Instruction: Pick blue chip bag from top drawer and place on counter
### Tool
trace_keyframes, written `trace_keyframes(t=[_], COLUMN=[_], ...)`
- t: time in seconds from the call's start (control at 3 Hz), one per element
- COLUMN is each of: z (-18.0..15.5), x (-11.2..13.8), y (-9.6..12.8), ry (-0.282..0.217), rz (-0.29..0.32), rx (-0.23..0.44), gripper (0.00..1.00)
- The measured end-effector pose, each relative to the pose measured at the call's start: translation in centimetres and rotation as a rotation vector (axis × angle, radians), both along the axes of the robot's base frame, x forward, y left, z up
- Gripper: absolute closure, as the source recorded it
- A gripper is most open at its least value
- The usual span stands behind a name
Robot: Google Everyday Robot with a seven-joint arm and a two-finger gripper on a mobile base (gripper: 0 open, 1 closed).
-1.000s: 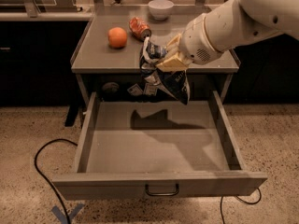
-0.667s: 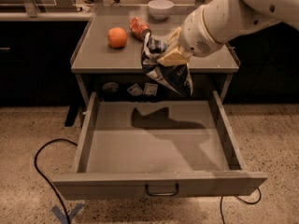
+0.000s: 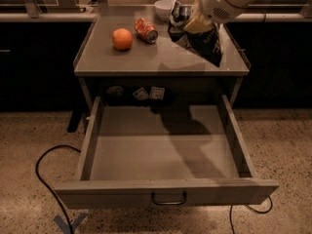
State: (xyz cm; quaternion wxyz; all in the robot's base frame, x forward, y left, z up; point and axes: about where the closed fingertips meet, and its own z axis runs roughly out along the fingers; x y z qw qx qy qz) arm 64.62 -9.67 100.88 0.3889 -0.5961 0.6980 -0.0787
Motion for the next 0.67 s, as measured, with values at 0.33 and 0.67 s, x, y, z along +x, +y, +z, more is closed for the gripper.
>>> trace_keyframes(t=[0.33, 0.67], z=[0.8, 0.2], x=[3.9, 7.7], y=[-3.0, -6.6], ry=[-0.107, -0.193], rz=[-0.156, -0.272], rx=[-0.038, -0.038], gripper=[1.0, 1.0])
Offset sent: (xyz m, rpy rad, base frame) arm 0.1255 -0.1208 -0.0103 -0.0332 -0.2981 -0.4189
